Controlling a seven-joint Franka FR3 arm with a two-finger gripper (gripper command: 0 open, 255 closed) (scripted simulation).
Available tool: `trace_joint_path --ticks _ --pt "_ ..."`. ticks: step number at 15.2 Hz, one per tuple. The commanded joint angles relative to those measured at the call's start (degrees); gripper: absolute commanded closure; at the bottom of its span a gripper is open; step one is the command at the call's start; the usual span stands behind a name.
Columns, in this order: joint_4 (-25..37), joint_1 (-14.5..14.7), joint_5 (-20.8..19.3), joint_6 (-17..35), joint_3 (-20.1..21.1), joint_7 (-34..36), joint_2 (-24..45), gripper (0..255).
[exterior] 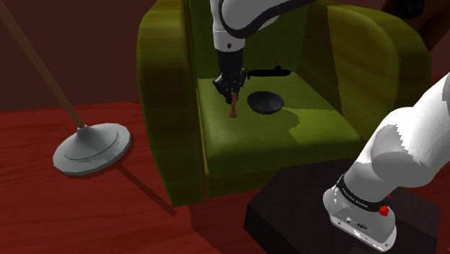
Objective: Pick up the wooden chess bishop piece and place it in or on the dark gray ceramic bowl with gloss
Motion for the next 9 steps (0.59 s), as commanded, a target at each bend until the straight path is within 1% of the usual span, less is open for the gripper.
trace_joint_path --ticks 1,4,9 --pt "1.00 0.00 0.05 -1.45 -0.05 -0.03 -0.44 255" --pt "2.76 -0.03 0.07 -3.55 -0.13 -0.05 -0.78 255" --pt "1.78 -3.05 -1.25 -4.42 -4.47 -6.95 -2.51 255"
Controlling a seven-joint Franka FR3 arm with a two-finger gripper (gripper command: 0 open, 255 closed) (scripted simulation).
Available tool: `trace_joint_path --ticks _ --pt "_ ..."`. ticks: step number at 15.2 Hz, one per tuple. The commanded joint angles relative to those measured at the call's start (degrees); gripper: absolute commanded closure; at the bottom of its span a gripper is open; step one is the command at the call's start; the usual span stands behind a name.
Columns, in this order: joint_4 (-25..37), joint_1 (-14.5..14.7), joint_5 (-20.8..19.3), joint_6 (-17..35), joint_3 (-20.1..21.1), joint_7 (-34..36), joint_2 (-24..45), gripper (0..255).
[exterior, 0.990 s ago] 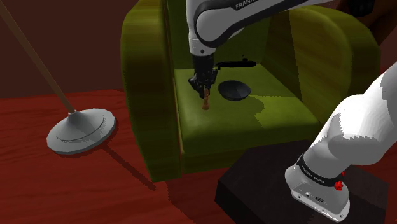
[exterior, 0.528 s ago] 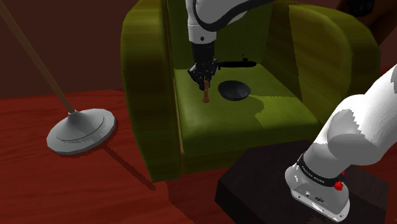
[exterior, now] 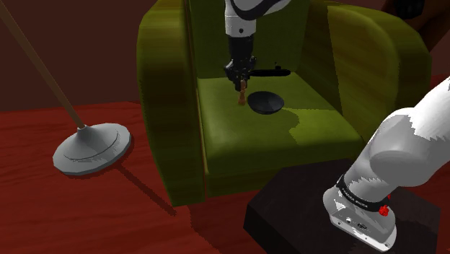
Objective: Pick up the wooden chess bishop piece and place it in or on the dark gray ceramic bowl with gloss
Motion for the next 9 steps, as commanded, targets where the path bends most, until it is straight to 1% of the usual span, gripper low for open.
trace_joint_path --ticks 1,9 --pt "-0.21 -1.32 -0.63 -0.57 -1.91 -3.05 -0.74 255" --pt "2.05 -6.13 -3.25 -1.88 -8.81 -13.85 0.10 255"
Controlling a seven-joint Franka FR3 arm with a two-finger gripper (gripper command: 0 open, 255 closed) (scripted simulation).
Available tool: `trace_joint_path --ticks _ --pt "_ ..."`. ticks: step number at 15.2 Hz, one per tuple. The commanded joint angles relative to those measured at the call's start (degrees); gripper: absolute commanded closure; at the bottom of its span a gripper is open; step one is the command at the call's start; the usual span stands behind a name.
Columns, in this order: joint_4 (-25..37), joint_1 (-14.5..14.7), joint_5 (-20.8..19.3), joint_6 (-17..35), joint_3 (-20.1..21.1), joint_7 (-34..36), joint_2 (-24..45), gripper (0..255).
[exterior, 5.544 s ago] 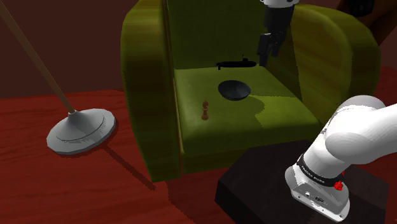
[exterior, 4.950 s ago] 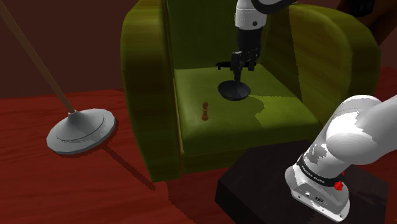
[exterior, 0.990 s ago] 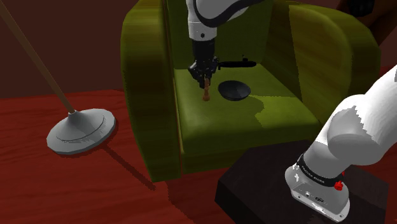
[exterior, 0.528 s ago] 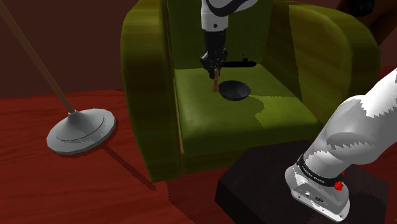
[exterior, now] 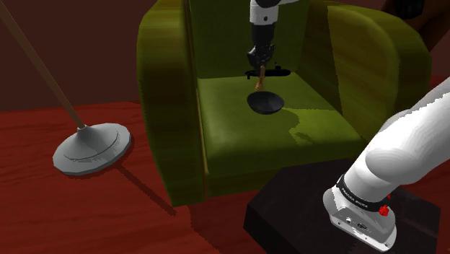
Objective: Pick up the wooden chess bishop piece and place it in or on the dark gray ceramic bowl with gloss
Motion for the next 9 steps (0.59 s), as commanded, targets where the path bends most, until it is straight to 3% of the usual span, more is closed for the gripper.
trace_joint_path --ticks 1,4,9 --pt "0.78 -1.23 -0.63 -0.33 -1.73 -2.85 0.42 255" --pt "2.94 -3.03 -1.43 -0.84 -4.29 -6.99 1.93 255" --pt "-0.48 -3.05 -1.46 3.00 -4.34 -6.89 2.35 255"
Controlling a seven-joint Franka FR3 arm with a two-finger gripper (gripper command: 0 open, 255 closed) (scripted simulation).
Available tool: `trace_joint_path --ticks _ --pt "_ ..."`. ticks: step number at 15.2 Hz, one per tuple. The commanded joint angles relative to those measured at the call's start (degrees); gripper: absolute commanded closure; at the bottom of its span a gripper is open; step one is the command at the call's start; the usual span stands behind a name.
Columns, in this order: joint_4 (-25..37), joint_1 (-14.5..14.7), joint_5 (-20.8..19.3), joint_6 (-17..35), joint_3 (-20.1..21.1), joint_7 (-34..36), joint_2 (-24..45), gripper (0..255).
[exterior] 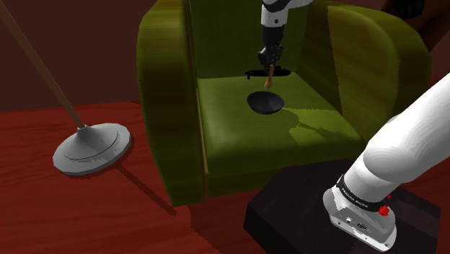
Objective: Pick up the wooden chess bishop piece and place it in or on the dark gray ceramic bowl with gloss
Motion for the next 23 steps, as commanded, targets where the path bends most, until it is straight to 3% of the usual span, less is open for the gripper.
trace_joint_path --ticks 1,13,21,22,23 --pt "-1.06 -0.02 -0.01 1.46 -0.04 -0.02 0.37 255" --pt "-7.76 -0.07 -0.03 10.52 -0.18 0.16 2.73 255" --pt "-7.76 -0.07 -0.03 10.52 -0.18 0.16 2.73 255" --pt "-7.76 -0.07 -0.03 10.52 -0.18 0.16 2.73 0" --pt "-7.76 -0.07 -0.03 10.52 -0.18 0.16 2.73 0"
